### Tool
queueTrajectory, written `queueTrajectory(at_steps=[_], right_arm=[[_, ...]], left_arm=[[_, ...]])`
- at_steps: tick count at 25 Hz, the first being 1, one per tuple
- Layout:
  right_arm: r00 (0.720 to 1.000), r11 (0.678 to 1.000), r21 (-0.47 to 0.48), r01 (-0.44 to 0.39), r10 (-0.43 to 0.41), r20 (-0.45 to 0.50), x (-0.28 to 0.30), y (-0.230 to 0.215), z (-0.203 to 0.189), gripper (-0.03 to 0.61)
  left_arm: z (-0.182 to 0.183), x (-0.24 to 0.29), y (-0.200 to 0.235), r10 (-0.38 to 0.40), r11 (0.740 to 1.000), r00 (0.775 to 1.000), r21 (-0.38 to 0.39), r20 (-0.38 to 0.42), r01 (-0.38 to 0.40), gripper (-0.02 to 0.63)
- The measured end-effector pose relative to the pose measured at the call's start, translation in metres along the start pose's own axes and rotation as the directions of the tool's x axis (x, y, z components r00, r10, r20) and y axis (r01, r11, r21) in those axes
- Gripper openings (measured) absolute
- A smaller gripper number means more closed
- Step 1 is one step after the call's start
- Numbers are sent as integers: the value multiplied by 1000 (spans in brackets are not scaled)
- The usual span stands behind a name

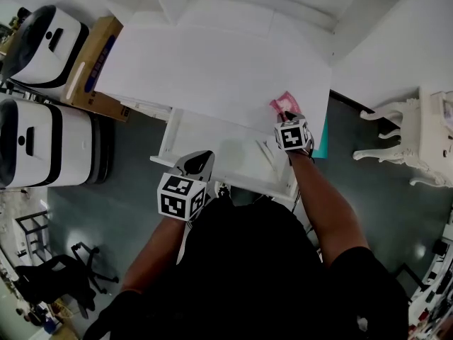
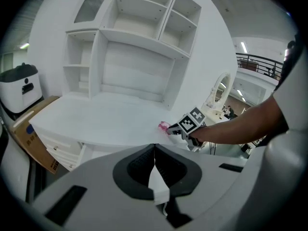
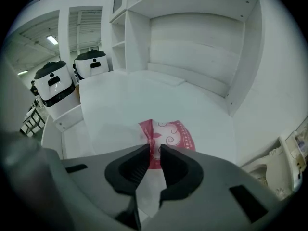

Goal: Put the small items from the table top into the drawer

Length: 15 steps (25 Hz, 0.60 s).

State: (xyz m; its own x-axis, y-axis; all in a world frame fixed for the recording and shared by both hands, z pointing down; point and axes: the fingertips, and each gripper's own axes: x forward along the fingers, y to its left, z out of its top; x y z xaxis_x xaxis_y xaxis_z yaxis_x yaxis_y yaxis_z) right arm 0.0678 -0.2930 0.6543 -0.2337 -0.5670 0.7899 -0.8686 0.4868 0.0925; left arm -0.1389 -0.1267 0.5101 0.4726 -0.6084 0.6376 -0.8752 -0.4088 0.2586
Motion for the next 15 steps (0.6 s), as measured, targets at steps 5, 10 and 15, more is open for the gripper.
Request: queueTrajectory(at_steps=[5,10,15], right_arm=[[1000,1000,5,14,-14,6,-3,-3,-1,34],[998,999,52,-5,2,56,-17,-5,2,28],[993,997,69,-40,31,116,-43,0,10,28]], left_arm=[[-1,0,5,5,1000,1000,-9,3,-5,11],[5,5,0,-14,1000,1000,6,10,14,11],[11,11,-5,-35,999,999,25,10,35,11]])
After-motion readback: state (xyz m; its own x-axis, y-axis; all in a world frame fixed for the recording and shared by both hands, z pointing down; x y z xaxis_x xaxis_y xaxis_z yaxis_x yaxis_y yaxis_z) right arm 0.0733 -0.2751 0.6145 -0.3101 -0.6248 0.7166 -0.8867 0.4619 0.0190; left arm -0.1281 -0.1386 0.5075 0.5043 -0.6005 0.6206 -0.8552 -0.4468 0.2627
